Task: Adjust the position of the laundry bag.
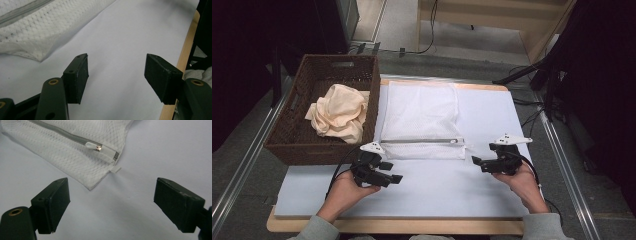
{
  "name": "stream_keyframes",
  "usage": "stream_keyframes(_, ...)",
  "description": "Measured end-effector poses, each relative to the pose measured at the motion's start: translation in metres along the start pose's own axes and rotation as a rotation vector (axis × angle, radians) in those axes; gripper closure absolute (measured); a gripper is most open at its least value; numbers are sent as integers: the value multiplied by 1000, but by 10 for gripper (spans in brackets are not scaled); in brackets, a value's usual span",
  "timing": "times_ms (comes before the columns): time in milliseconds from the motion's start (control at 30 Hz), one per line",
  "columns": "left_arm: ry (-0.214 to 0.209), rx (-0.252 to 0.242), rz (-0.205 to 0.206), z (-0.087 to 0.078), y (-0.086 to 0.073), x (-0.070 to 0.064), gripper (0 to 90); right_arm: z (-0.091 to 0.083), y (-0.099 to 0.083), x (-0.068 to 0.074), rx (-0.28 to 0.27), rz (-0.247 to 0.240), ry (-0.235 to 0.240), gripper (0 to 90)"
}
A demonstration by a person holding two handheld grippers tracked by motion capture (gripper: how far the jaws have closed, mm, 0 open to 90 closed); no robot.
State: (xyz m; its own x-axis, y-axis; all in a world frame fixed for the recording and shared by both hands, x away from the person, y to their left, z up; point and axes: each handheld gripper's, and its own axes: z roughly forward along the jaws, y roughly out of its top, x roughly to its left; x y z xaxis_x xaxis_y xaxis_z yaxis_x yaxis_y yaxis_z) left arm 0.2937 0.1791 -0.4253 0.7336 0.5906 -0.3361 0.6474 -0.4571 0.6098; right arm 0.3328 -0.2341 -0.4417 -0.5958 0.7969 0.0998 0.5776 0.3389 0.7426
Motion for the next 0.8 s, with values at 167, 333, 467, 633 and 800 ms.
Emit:
stream_keyframes(167, -11, 24, -19, 5, 2, 3, 332, -1, 5, 1, 21, 19, 13, 128)
stream_keyframes(333, -14, 10, -7, 5, 3, -1, 311, 1, 4, 3, 39, -10, 44, 154)
stream_keyframes(467, -3, 9, 12, 8, 3, -2, 289, 1, 2, 2, 37, 17, 51, 179)
stream_keyframes(633, -9, 13, 19, 11, 5, -3, 290, -1, 3, 2, 36, 33, 56, 246)
stream_keyframes(800, -18, 6, 12, 12, 7, -3, 302, -4, 2, 1, 37, 34, 64, 301)
